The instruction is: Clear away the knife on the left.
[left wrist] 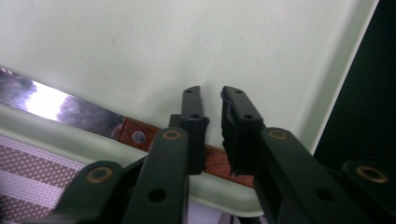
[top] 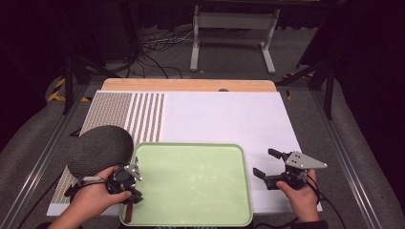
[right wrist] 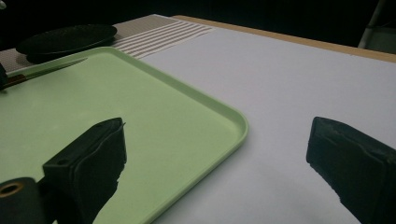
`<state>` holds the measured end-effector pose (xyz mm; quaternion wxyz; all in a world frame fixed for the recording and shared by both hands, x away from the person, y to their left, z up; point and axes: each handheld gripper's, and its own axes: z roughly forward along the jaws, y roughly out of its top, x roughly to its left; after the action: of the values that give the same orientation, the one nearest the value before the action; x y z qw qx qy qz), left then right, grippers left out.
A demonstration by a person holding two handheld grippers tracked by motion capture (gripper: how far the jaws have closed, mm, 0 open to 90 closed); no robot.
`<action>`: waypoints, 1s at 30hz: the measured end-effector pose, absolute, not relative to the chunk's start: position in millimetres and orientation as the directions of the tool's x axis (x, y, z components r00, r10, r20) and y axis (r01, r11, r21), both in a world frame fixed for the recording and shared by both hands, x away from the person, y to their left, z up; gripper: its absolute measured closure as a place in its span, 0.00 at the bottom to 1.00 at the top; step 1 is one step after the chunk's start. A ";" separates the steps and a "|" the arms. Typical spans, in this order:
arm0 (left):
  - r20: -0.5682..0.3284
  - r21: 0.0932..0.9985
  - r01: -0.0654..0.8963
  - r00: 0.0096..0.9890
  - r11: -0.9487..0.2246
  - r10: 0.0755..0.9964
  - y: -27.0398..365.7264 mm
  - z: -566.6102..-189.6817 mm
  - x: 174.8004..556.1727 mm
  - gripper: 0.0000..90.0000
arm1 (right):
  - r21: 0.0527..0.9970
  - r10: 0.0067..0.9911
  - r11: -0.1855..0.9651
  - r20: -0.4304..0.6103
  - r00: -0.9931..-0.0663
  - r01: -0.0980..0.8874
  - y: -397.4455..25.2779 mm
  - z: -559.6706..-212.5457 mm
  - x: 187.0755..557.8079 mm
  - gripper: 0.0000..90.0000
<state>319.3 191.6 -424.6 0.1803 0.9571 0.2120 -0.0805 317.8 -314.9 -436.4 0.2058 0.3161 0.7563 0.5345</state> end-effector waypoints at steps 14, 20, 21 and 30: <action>-0.117 0.586 0.403 0.900 -0.702 0.420 216.7 -406.7 326.3 0.21 | 0.939 0.701 0.226 0.028 -0.713 0.258 -315.6 -436.1 316.1 0.06; -0.069 0.678 0.371 0.891 -0.634 0.449 233.0 -405.5 326.5 0.12 | 0.940 0.705 0.222 0.029 -0.709 0.258 -316.6 -435.9 314.3 0.06; -0.051 0.698 0.356 0.890 -0.621 0.454 237.0 -405.0 326.2 0.10 | 0.941 0.705 0.221 0.028 -0.709 0.257 -316.8 -436.0 314.2 0.06; -0.045 0.791 0.338 0.863 -0.510 0.503 263.6 -411.3 322.6 0.06 | 0.942 0.707 0.218 0.027 -0.707 0.254 -316.4 -435.9 313.6 0.06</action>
<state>322.6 263.6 -411.3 0.4309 0.8635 0.2438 0.0957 313.6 -316.4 -435.9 0.2107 0.3195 0.7514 0.5376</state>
